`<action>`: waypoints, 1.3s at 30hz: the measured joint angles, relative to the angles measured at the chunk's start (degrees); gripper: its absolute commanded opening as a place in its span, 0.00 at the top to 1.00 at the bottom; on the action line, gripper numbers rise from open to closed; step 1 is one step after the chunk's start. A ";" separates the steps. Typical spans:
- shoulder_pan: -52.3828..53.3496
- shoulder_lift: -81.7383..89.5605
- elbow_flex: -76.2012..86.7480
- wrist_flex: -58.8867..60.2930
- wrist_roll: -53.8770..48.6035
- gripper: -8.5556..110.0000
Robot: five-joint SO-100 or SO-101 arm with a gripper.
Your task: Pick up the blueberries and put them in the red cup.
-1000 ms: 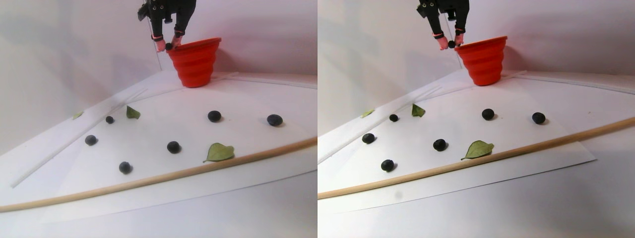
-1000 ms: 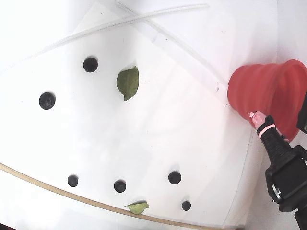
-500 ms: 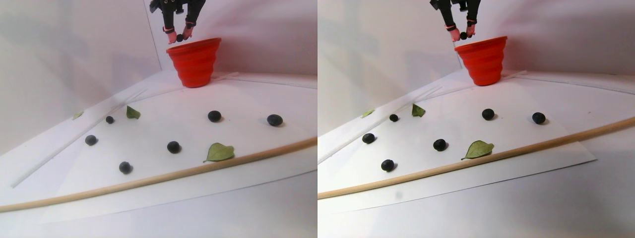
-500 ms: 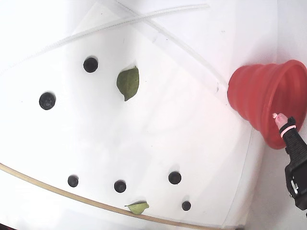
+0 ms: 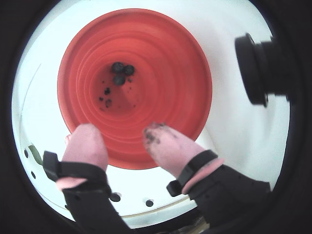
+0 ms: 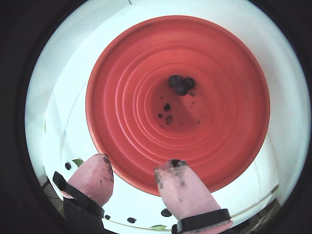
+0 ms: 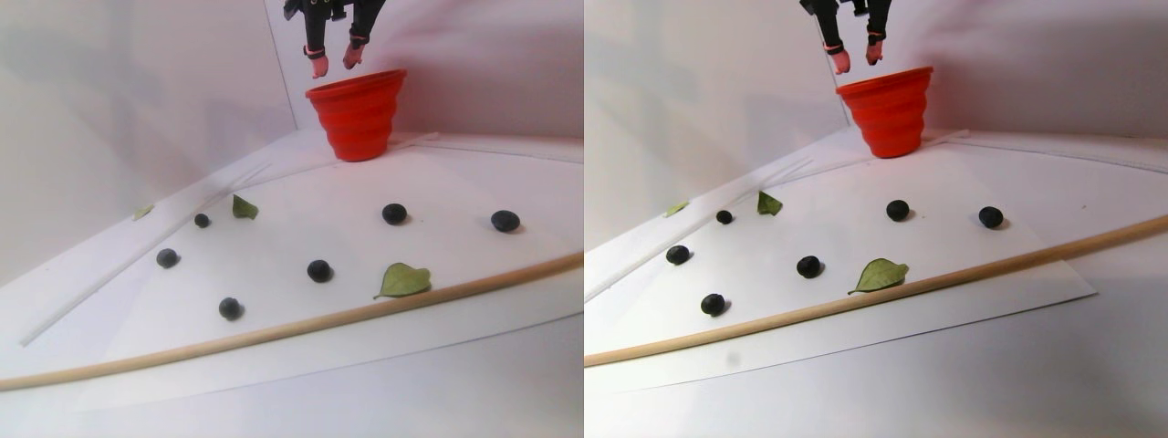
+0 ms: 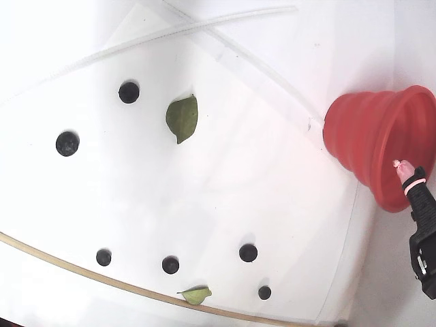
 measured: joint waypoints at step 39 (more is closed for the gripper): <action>6.42 16.17 7.38 23.29 -2.02 0.79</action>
